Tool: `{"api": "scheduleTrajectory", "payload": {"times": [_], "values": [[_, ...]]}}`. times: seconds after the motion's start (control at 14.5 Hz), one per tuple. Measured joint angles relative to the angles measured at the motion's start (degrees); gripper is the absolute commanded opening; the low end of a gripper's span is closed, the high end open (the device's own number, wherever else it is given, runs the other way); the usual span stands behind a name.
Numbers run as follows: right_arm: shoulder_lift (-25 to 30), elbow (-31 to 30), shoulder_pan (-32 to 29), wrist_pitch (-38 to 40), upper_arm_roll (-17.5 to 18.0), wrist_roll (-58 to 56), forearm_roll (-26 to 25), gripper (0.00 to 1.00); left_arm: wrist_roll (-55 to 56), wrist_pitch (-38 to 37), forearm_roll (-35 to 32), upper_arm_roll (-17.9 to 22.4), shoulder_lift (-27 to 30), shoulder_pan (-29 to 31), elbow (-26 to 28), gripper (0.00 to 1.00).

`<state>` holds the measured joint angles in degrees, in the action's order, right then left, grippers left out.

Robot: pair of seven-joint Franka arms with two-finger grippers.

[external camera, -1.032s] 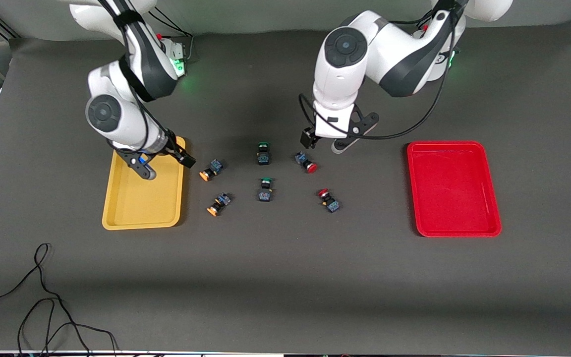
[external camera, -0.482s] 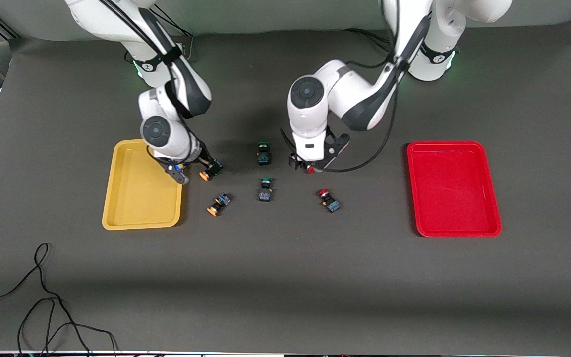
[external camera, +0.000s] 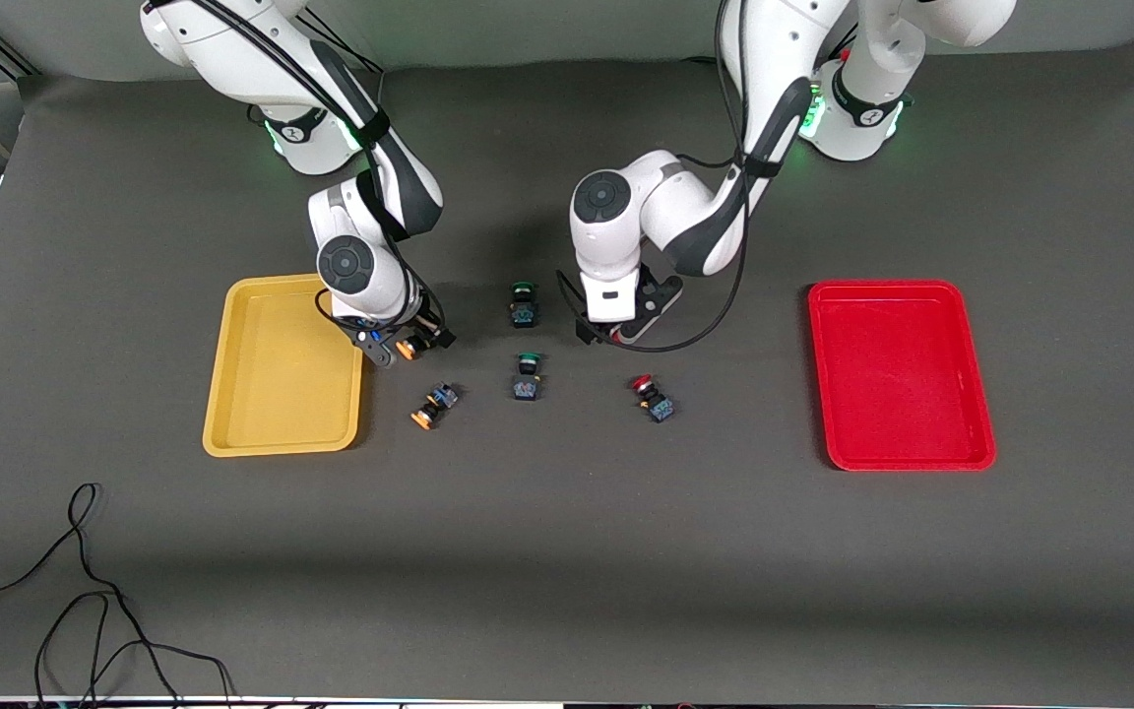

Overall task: Place red and yellow buttons in trays
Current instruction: 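Close the right gripper on the yellow button while the left gripper grasps the red button, then carry the yellow button to its tray while the left gripper carries red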

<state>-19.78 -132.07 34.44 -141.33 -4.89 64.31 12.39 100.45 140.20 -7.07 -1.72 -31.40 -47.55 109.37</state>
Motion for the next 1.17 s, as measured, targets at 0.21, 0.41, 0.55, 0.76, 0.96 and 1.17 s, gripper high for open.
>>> {"api": "scheduleTrajectory", "payload": {"times": [0.21, 0.41, 0.55, 0.76, 0.96, 1.17], "values": [[-0.7, -0.1, 0.0, -0.7, -0.2, 0.0, 0.0, 1.0, 0.0, 1.3, -2.1, 0.0, -1.2, -0.2, 0.0, 0.42], [-1.0, -0.1, 0.0, -1.4, -1.2, -0.5, 0.0, 0.99, 0.0, 1.4, -4.0, 0.0, -1.8, -0.4, 0.0, 0.03], [-1.0, -0.1, 0.0, -1.5, -1.6, -0.7, 0.0, 0.93, -0.8, 1.4, -4.5, 0.1, -1.9, -0.4, -0.3, 0.0], [-1.1, -0.1, 0.0, -1.6, -1.8, -1.0, 0.0, 0.6, -2.9, -0.2, -4.5, 0.6, -1.3, 0.0, -2.5, 0.0], [-1.1, -0.1, 0.0, -1.6, -1.8, -1.5, 0.0, 0.25, -6.2, -6.1, -2.6, 0.5, 1.8, 1.1, -5.5, 0.0], [-0.8, 0.0, 0.0, -1.6, -1.9, -1.6, 0.0, 0.2, -20.5, -15.0, 3.5, 0.7, 8.2, 2.2, -6.5, 0.0]]}}
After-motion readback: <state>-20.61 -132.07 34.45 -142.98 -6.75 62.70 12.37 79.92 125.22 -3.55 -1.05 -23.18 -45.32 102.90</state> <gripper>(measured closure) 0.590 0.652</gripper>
